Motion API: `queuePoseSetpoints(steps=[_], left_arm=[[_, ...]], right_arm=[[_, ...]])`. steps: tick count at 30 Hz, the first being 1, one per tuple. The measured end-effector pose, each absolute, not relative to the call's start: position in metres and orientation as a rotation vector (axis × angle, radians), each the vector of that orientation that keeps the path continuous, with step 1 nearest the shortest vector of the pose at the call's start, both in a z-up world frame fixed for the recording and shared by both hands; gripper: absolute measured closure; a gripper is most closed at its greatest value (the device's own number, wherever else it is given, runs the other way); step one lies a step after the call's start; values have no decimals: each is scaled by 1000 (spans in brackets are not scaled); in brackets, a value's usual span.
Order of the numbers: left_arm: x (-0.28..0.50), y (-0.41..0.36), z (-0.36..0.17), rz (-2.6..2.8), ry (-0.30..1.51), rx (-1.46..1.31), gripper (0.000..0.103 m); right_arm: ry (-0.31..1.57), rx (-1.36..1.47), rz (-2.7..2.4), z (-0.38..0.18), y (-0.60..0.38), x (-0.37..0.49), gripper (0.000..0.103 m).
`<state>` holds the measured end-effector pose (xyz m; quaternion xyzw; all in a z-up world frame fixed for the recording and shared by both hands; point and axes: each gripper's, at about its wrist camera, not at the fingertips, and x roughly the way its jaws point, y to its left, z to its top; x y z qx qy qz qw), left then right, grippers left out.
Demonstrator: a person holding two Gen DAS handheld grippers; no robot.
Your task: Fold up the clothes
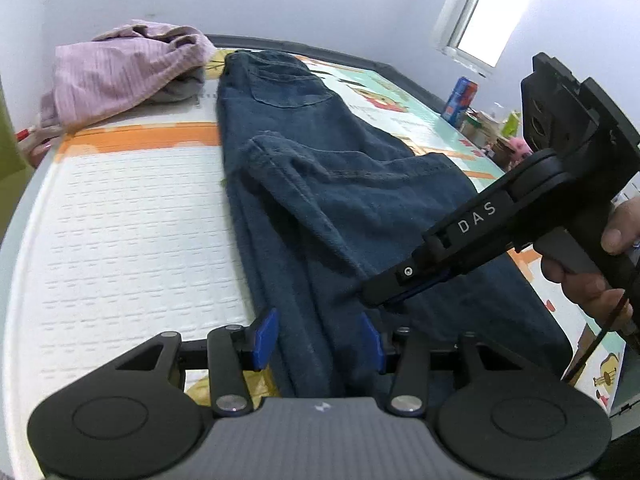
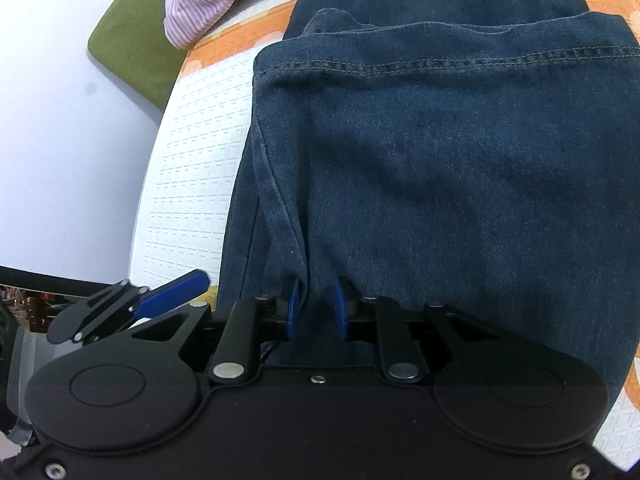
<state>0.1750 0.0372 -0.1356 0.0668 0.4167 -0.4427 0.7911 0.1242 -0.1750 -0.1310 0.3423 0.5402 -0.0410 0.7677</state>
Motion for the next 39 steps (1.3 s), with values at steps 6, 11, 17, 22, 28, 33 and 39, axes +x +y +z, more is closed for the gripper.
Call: queuePoseSetpoints(steps=[6, 11, 17, 22, 28, 33, 39], left_arm=[[183, 31, -143, -962, 908, 125, 57], [191, 29, -147, -973, 947, 79, 58], [190, 30, -144, -1007, 955, 31, 56], [190, 24, -148, -1028, 987, 49, 53], [194, 23, -155, -982, 1034, 47, 51], [200, 30, -159, -999, 1093, -18, 53], [209, 31, -164, -1009, 1158, -78, 88]], right_arm=[[1174, 751, -92, -131, -175, 120, 84], [1175, 754, -93, -132, -176, 120, 83], [1179, 759, -87, -134, -178, 121, 82], [1178, 770, -84, -138, -179, 125, 82], [1177, 777, -81, -141, -182, 126, 81], [1173, 790, -90, -141, -182, 126, 80], [1150, 802, -104, -138, -184, 124, 80]])
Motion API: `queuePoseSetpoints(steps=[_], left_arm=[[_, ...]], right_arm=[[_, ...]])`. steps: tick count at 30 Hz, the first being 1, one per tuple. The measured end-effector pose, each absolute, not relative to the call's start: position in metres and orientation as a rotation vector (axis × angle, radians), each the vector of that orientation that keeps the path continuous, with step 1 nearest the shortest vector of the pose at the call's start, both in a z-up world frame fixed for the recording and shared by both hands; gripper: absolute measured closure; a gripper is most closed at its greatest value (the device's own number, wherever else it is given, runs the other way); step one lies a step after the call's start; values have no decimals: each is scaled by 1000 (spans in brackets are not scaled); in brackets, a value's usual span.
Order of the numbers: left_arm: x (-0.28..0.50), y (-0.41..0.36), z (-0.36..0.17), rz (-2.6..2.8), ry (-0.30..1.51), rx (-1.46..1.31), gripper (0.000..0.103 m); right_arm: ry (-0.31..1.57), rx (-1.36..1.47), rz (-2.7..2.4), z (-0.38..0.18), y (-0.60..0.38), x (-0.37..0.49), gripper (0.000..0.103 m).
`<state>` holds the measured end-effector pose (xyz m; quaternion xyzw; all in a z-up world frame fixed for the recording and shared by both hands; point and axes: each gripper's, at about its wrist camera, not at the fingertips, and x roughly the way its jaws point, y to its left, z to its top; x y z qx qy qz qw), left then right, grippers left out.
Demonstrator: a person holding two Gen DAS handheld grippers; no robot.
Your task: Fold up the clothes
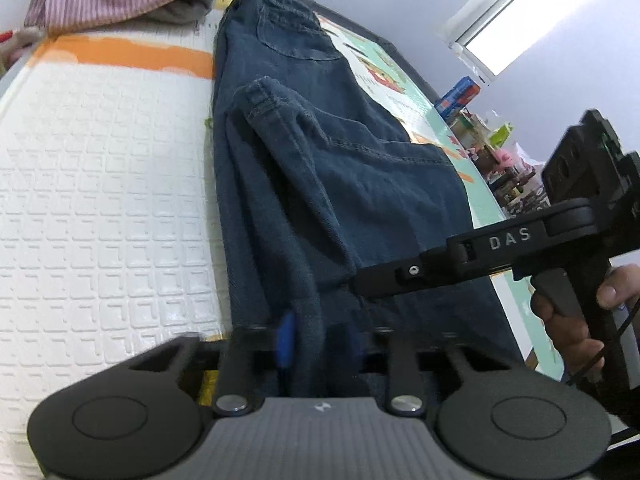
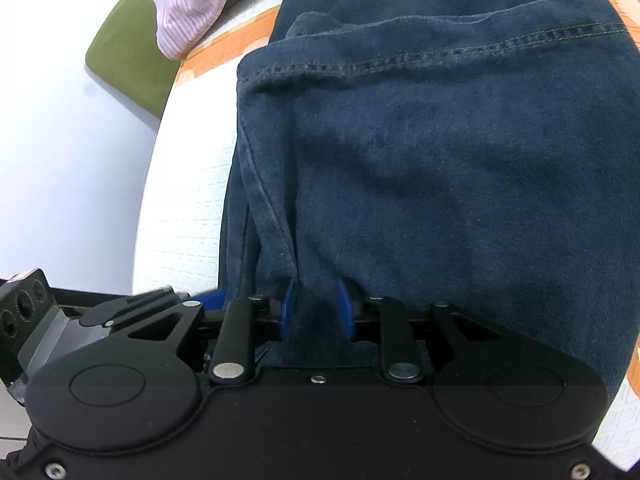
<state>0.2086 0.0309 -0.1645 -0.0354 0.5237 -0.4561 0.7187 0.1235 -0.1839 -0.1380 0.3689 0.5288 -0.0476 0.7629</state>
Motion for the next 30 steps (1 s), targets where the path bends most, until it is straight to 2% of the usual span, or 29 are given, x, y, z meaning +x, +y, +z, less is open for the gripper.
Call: queuePoseSetpoints(steps=[3, 7, 11, 19, 21, 22, 23, 30], left_arm=[[213, 36, -167, -1014, 1189, -138, 89], [211, 43, -168, -1014, 1206, -143, 91], [206, 47, -171, -1018, 1226, -116, 93], [203, 44, -174, -1002, 1222, -105, 91], [202, 39, -174, -1000, 1212, -90, 89], [202, 38, -173, -1000, 1210, -87, 89], [202, 37, -173, -1000, 1208, -86, 89], [202, 45, -176, -1014, 1235, -122, 91]], right_arm=[[1121, 802, -110, -132, -186, 122, 79], [1066, 782, -117, -118, -185, 120, 67], [1035, 730, -112, -105, -175, 126, 60], [1086, 559, -151, -106, -143, 160, 59], [1106, 535, -150, -110, -134, 167, 62], [1114, 519, -155, -112, -130, 170, 71], [1121, 514, -162, -113, -128, 172, 92], [1078, 627, -185, -108, -139, 169, 96]])
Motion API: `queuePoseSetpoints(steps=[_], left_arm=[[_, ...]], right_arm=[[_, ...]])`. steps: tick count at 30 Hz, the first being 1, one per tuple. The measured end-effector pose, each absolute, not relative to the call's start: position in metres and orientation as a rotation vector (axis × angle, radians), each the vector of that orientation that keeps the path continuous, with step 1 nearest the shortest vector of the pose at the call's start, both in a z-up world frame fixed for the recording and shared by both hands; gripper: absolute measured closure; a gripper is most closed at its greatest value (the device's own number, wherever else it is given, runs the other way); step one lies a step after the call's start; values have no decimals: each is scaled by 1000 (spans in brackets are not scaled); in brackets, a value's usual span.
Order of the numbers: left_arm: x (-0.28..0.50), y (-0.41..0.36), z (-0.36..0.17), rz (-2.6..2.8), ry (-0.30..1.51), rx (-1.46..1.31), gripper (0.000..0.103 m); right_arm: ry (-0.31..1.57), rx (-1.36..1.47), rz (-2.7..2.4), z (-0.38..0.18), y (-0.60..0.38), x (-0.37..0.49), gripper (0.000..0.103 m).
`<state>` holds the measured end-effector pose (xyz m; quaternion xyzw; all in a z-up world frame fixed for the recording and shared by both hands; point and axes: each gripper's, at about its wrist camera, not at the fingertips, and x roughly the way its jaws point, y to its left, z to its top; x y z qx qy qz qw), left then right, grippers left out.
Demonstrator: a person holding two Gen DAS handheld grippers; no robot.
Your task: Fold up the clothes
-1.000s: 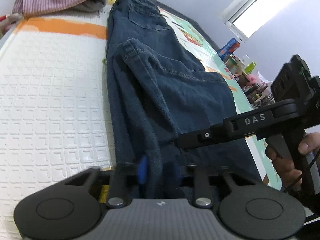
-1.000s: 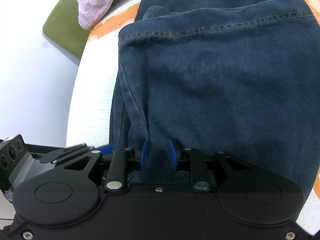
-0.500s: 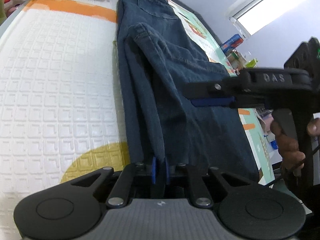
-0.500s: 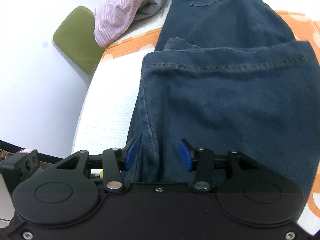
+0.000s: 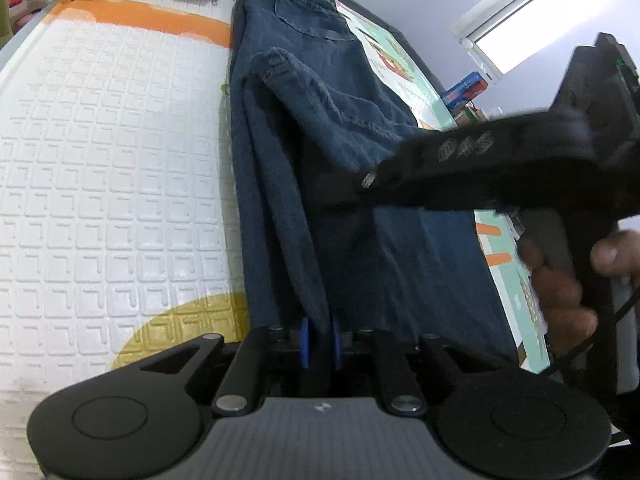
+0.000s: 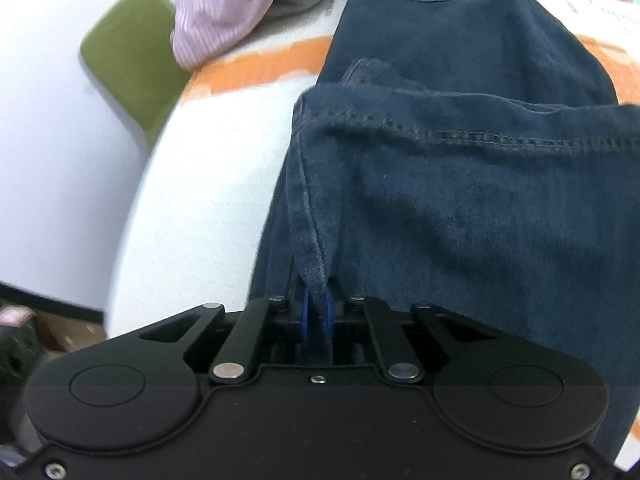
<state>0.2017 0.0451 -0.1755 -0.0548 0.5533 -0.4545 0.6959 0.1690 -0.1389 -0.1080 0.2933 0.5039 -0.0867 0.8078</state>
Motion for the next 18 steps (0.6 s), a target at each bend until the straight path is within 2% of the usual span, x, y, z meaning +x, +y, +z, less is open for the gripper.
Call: queuePoseSetpoints(steps=[13, 18], left_arm=[[207, 59, -186, -1047, 1300, -217, 92], [210, 70, -197, -1060, 1344, -329, 90]], right_arm=[[912, 705, -237, -77, -161, 179, 96], [1005, 651, -218, -94, -156, 196, 96]])
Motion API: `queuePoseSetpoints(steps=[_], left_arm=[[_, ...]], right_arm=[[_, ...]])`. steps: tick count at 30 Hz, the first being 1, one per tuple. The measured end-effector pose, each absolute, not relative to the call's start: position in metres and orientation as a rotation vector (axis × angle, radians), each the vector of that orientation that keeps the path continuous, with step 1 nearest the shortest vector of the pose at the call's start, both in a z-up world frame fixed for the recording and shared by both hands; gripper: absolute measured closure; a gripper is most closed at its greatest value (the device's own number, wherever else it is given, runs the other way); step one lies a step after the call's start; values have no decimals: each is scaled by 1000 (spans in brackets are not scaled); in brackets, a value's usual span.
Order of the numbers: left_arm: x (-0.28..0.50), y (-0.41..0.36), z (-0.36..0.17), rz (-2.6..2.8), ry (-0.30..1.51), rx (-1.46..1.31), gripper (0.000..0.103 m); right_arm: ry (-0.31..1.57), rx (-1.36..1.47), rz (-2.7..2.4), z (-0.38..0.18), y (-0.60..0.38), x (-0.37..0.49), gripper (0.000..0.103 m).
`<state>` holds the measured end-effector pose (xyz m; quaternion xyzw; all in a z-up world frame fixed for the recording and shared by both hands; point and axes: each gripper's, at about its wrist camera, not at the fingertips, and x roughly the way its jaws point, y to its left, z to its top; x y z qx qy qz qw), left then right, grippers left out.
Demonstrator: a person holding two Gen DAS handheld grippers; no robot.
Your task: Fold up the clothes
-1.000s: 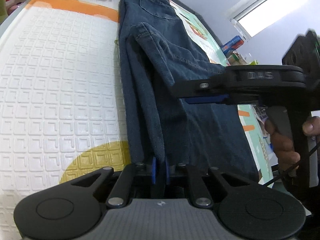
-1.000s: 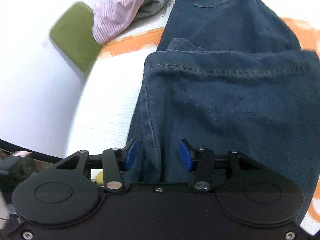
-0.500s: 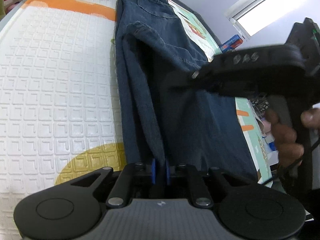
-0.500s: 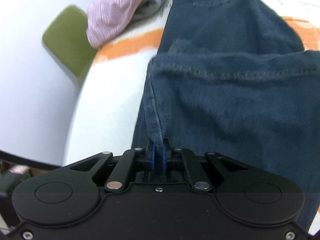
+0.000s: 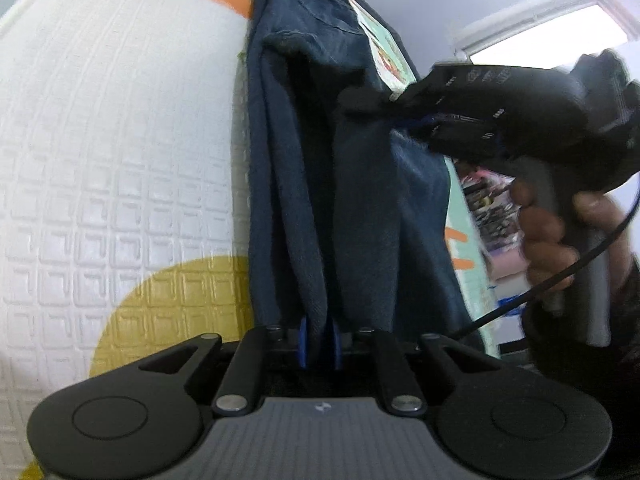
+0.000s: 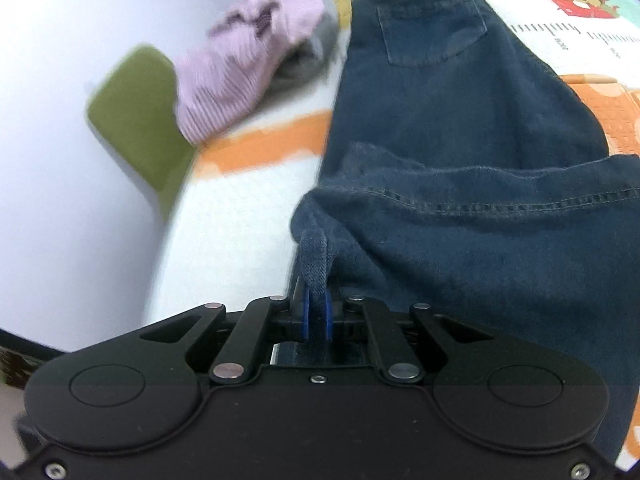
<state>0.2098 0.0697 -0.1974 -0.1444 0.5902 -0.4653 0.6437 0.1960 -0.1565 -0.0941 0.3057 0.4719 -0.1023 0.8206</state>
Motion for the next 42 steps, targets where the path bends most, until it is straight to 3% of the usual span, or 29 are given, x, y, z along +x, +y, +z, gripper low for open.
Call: queuePoseSetpoints(steps=[12, 15, 19, 42], left_arm=[[211, 77, -209, -1083, 1374, -450, 82], [205, 73, -205, -1098, 1368, -402, 78], [203, 68, -204, -1156, 1359, -400, 64], [217, 96, -263, -1166, 1474, -983, 59]], right_arm=[[1124, 608, -180, -129, -147, 214, 90], [1115, 610, -167, -128, -146, 215, 90], [1101, 614, -133, -125, -143, 217, 90], [1101, 678, -151, -129, -150, 214, 90]])
